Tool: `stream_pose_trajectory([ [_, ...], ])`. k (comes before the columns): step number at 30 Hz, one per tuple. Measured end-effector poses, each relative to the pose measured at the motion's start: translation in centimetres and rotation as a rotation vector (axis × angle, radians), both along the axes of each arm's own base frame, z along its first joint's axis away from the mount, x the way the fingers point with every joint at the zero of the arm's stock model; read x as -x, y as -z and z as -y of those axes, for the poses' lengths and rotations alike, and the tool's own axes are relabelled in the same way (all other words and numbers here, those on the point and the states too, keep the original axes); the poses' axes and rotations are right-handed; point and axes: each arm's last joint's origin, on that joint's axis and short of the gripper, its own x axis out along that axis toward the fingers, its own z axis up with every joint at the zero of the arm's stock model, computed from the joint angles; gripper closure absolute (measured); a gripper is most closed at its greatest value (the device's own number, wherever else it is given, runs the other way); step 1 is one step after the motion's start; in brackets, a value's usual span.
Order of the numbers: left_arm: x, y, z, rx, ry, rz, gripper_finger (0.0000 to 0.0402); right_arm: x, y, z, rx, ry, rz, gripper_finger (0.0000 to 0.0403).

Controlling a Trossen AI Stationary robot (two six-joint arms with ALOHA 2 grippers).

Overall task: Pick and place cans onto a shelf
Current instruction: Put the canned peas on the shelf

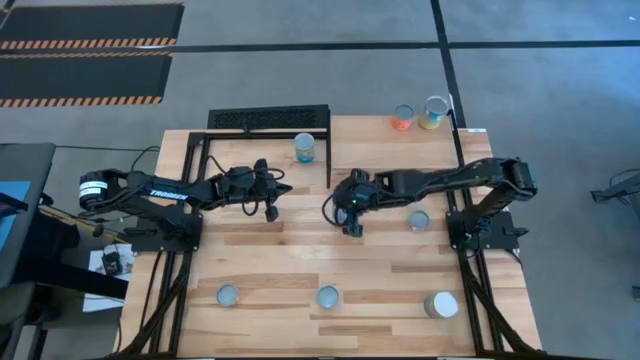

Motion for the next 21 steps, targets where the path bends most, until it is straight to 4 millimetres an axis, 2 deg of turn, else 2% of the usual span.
stream_pose_trajectory([
  [6, 0.0, 0.0, 0.0, 0.001, 0.003, 0.000, 0.0401, 0.2, -6.8, -0.1, 0.088, 0.155, 0.053, 0.0399],
  [10, 0.0, 0.0, 0.0, 0.002, 0.003, 0.000, 0.0401, 0.8, -10.9, 1.1, 0.148, 0.322, 0.139, 0.0399],
  [14, 0.0, 0.0, 0.0, 0.008, 0.000, 0.002, 0.0401, 1.4, -12.9, 4.6, 0.200, 0.477, 0.185, 0.0399],
  [21, 0.0, 0.0, 0.0, 0.016, -0.003, 0.004, 0.0401, 3.6, -12.6, 13.6, 0.185, 0.680, 0.131, 0.0399],
])
